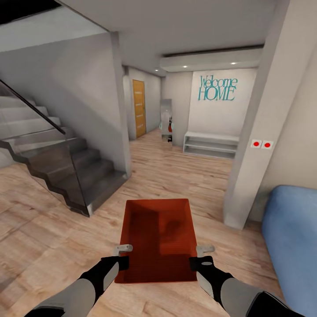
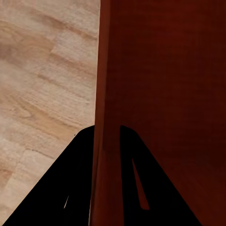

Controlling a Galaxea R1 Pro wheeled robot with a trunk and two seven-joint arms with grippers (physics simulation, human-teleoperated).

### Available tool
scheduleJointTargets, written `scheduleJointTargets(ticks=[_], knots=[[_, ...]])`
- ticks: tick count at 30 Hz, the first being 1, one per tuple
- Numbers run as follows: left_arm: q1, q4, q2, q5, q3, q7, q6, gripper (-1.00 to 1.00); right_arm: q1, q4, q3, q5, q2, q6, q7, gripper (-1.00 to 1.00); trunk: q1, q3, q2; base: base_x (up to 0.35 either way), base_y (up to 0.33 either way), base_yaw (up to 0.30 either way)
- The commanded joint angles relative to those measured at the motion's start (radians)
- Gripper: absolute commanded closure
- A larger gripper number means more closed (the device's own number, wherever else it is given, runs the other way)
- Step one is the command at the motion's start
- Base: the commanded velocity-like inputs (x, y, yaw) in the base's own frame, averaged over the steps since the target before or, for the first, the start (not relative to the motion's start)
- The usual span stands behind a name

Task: Move the two storage containers from the living room to the garage. In the garage, place one container on the floor and stack the other container on top of it (either order is fine).

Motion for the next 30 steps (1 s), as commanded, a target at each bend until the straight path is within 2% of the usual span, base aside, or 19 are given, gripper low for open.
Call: scheduleJointTargets(ticks=[1,30], knots=[[-0.001,-0.005,0.002,-0.005,0.003,0.012,0.007,1.0,-0.001,0.004,0.001,-0.016,-0.001,0.0,-0.007,1.0,0.001,-0.002,-0.002,0.322,0.0,0.0],[-0.001,-0.005,0.002,-0.005,0.003,0.011,0.006,1.0,-0.001,0.004,0.001,-0.016,0.0,0.0,-0.007,1.0,0.001,-0.002,-0.002,0.322,0.0,0.0]])
